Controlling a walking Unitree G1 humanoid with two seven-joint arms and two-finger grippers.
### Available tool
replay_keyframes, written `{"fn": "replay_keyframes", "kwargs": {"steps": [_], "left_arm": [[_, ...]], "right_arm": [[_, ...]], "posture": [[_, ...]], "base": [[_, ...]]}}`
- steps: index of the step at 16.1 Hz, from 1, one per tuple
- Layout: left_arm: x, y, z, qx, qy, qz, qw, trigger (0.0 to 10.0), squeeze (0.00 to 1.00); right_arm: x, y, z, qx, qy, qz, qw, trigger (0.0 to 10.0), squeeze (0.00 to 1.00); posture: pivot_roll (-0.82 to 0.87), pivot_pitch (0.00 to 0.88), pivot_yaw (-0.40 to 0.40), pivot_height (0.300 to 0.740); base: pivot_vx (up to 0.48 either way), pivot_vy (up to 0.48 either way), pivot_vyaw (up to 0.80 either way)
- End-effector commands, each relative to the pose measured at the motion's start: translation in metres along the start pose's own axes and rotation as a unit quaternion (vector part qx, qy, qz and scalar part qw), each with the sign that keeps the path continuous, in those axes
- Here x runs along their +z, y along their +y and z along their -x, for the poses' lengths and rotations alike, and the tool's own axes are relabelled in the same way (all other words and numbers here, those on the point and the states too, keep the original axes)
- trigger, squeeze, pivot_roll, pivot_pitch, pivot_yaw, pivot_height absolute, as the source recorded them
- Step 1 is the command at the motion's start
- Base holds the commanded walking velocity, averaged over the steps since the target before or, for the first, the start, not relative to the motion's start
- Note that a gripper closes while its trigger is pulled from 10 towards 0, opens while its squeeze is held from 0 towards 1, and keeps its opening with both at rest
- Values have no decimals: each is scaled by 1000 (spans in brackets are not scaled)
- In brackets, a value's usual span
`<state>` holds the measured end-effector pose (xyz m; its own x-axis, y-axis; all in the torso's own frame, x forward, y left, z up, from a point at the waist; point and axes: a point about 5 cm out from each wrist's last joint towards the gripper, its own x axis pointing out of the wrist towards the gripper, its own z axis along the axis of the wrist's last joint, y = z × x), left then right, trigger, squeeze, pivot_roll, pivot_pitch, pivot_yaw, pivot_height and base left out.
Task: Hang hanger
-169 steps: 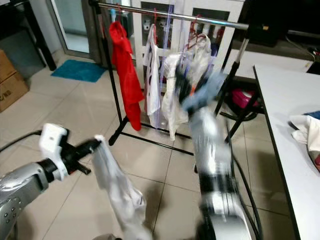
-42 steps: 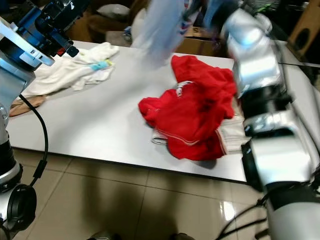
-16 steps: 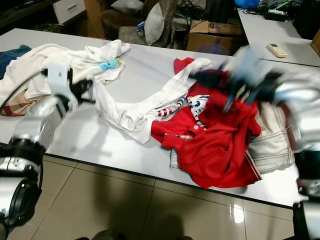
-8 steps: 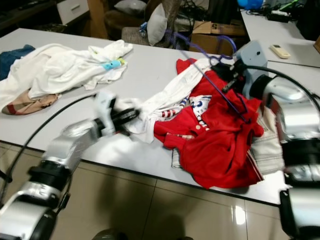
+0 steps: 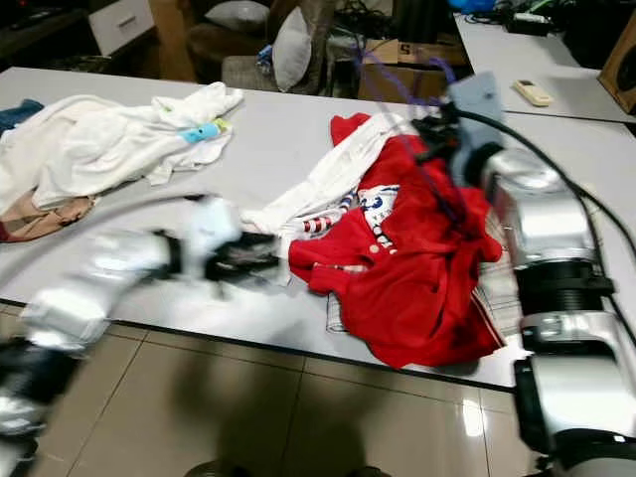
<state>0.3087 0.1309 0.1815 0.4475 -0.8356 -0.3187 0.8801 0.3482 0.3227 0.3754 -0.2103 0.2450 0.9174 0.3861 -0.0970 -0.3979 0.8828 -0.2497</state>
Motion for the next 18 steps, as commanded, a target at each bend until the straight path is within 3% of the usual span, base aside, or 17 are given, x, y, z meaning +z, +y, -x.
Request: {"fn": "replay_keyframes", "kwargs": {"steps": [1,2,4,6,7,8,9,11,12,15,18], "left_arm": [[22,6,16,9,-50,8,999,10000,1000],[27,7,22,11,-68,17,997,10000,1000],[46,12,39,48,-160,57,984,10000,1000],[45,19,54,149,-212,79,963,10000,1000],[36,28,68,251,-219,115,936,10000,188],[30,29,81,336,-236,135,902,10000,0],[30,27,83,342,-237,135,899,10000,0],[17,17,85,383,-189,141,893,10000,0],[6,3,83,411,-146,132,890,10000,0],[-10,-9,76,432,-73,106,893,10000,0],[-13,-16,72,443,-59,103,889,10000,0]], "right_arm": [[13,9,-3,15,-17,-3,1000,10000,0],[16,10,-3,13,-21,-3,1000,10000,0],[33,10,-2,-17,-60,-5,998,10000,0],[57,13,4,-51,-134,-9,990,10000,0],[66,22,7,-74,-155,24,985,10000,0],[69,41,11,-61,-173,8,983,10000,0],[69,43,13,-61,-175,2,983,10000,0],[70,60,21,-40,-215,-48,975,10000,0],[65,77,24,-35,-231,-82,969,10000,0],[41,104,27,-49,-201,-142,968,10000,0],[31,117,38,-45,-198,-176,963,10000,0]], "posture": [[14,0,23,740],[14,0,23,740],[14,0,41,740],[7,0,44,740],[-5,0,38,740],[-3,0,30,740],[10,0,13,740],[19,0,7,740],[24,9,0,740],[27,18,3,740],[31,27,-6,740]], "base": [[0,0,0],[0,0,0],[0,0,0],[0,0,0],[0,0,0],[0,0,0],[0,0,0],[0,0,0],[0,247,0],[0,307,0],[0,349,0]]}}
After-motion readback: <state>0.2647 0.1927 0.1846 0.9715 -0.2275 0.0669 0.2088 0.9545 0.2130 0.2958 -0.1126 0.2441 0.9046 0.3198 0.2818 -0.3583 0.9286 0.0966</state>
